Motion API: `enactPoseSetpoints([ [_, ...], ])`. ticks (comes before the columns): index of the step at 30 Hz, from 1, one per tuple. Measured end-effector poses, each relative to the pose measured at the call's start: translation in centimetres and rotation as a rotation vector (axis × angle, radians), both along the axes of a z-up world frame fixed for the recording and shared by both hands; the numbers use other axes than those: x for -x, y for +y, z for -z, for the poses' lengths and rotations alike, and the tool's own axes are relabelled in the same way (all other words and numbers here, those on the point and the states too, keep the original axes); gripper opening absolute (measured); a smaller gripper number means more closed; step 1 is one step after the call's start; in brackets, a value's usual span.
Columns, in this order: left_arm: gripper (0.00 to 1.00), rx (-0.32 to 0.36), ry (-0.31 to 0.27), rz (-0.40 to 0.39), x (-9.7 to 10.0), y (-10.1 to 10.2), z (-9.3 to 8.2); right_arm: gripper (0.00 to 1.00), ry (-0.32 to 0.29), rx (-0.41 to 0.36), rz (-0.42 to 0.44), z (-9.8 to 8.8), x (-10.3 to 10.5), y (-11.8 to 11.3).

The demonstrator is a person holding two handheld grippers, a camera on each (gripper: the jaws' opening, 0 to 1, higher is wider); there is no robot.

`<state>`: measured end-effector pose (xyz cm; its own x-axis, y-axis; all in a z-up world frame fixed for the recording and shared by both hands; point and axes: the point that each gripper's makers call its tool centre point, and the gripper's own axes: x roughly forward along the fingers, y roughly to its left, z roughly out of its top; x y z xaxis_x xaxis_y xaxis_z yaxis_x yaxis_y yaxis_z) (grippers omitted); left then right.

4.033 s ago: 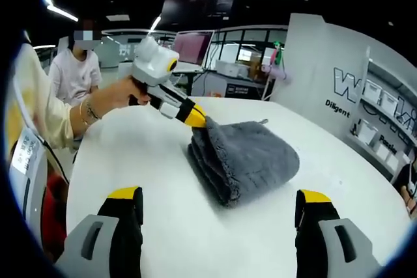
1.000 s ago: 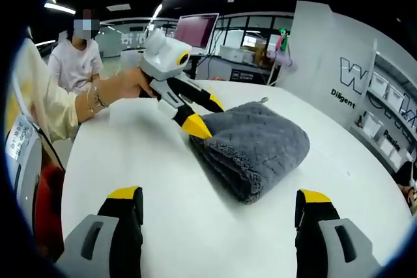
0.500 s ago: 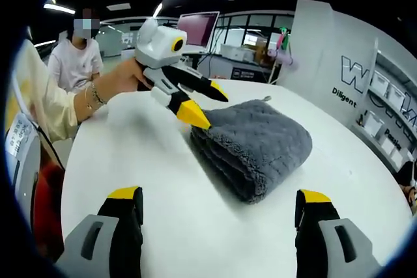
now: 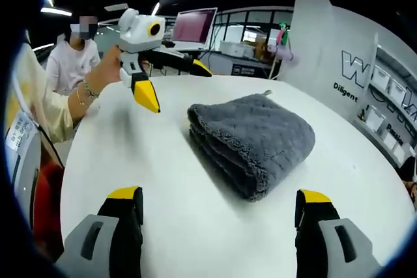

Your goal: Fold the towel on the table until its edges align and the towel forms a compact rectangular stack.

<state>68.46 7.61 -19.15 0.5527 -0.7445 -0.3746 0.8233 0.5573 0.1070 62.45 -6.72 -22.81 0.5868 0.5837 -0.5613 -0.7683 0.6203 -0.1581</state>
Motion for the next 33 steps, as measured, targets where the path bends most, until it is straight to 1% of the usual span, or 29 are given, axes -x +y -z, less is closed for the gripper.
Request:
enactPoseSetpoints([
  [2,0.99,-0.027,-0.007,-0.005,0.2,0.6,1.1,0.99,0.013,-0.002,0.001,0.4,-0.1,0.1],
  [3,0.99,-0.021,-0.001,-0.007,0.2,0.9,1.4,0.99,0.019,0.0,0.004,0.6,-0.2,0.1],
  [5,0.99,0.026,0.021,-0.017,0.2,1.0,1.5,0.99,0.032,0.006,0.012,1.1,-0.4,0.0],
  [8,0.99,0.111,0.064,-0.025,-0.3,1.8,2.0,0.99,0.056,0.002,0.022,1.9,-0.7,0.1],
  [11,0.99,0.107,0.067,-0.03,-0.4,2.2,2.7,0.98,0.074,-0.013,0.022,2.3,-0.9,0.3],
  [15,0.99,0.075,0.094,-0.03,0.0,2.4,3.9,0.98,0.096,0.014,0.048,3.5,-1.3,0.4],
  [16,0.99,0.063,0.084,-0.022,0.2,2.3,4.0,0.98,0.099,0.019,0.046,3.6,-1.4,0.4],
  [19,0.99,0.034,0.087,-0.029,0.4,2.3,4.6,0.98,0.113,0.002,0.046,3.6,-1.3,0.4],
  [20,0.99,0.012,0.089,-0.028,0.5,2.4,4.9,0.98,0.117,-0.008,0.049,3.5,-1.4,0.4],
  [23,0.99,0.002,0.086,-0.033,0.5,2.7,4.9,0.96,0.114,-0.028,0.06,3.1,-1.6,0.1],
  [26,0.99,0.042,0.101,-0.035,0.5,2.8,4.3,0.94,0.097,-0.043,0.078,2.5,-2.0,-0.3],
  [30,0.99,0.057,0.103,-0.027,0.8,2.9,4.0,0.93,0.091,-0.051,0.084,2.2,-2.1,-0.4],
  [31,0.99,0.057,0.101,-0.028,0.8,2.9,4.0,0.92,0.087,-0.062,0.079,2.0,-2.0,-0.3],
  [33,0.99,0.058,0.098,-0.031,0.7,3.0,3.9,0.91,0.081,-0.109,0.057,1.1,-2.0,0.2],
])
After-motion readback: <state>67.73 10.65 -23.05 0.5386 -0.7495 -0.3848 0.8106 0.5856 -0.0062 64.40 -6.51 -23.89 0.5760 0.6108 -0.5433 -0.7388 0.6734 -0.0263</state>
